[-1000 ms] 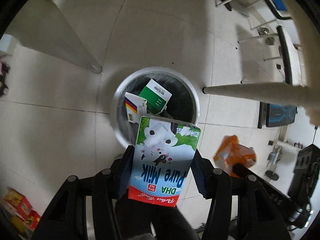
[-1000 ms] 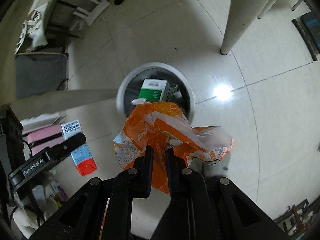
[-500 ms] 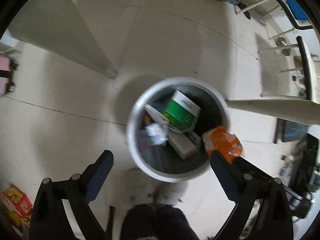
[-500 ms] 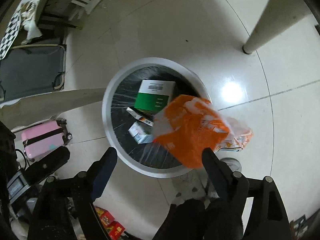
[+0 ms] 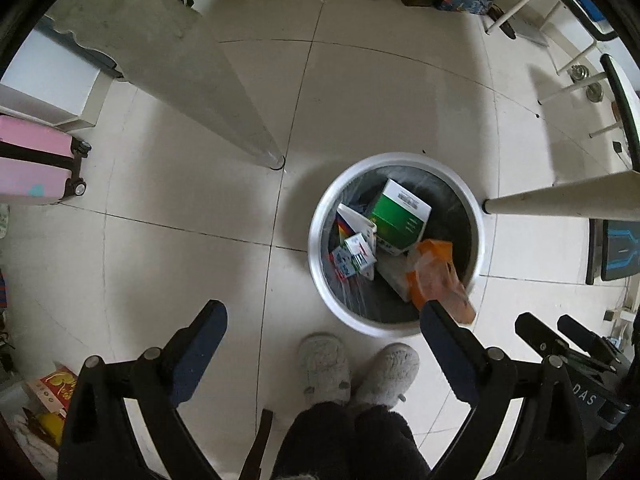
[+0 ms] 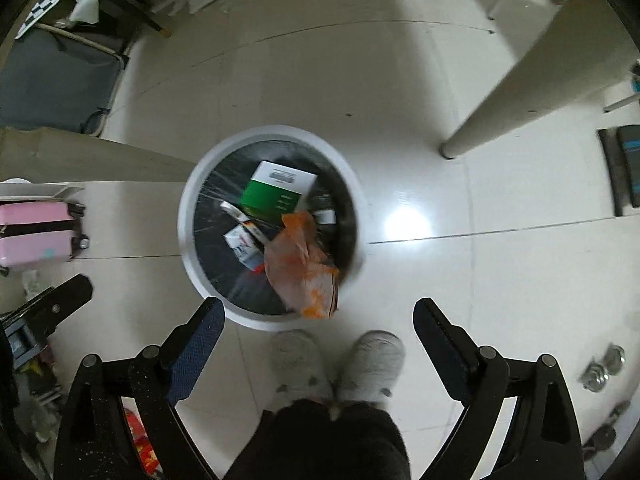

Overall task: Collect trash
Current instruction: 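Carry the milk carton and orange bag over the bin and release both, then grasp the white medicine box with the left tool while the right tool grasps the blister pack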

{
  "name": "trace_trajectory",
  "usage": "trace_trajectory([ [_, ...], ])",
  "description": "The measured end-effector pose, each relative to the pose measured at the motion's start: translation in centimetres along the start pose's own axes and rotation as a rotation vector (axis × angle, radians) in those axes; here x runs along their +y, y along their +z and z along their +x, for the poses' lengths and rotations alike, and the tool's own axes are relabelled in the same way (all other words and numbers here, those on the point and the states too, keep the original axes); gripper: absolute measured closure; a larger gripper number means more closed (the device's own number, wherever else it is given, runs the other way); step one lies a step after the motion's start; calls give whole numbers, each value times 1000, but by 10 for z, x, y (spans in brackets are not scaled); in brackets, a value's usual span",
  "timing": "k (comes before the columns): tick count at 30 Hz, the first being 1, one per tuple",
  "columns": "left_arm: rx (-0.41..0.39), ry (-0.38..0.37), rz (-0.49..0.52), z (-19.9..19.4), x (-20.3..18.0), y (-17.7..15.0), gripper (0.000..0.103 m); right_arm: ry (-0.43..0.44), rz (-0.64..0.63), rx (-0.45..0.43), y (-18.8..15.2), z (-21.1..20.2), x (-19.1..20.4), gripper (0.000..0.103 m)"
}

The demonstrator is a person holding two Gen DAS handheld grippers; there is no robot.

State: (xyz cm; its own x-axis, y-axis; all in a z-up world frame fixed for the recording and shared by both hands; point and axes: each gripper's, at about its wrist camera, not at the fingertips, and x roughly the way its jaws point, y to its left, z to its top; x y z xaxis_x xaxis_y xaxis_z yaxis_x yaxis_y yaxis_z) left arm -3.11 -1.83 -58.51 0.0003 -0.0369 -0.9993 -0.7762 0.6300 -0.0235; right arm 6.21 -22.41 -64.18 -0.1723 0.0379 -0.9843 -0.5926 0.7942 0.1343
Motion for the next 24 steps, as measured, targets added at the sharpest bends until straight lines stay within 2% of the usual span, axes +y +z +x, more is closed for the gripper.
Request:
trace_trajectory([
  [9, -11, 6, 34, -57, -5, -17, 5, -16, -30, -28, -17, -70, 3, 7],
  [15, 0, 14, 62, -111, -7, -38, 5, -13, -67, -35, -36, -132, 16, 7],
  [24, -14, -1, 80, -215, -3, -58, 5, -41, -121, -88, -68, -264, 48, 5],
])
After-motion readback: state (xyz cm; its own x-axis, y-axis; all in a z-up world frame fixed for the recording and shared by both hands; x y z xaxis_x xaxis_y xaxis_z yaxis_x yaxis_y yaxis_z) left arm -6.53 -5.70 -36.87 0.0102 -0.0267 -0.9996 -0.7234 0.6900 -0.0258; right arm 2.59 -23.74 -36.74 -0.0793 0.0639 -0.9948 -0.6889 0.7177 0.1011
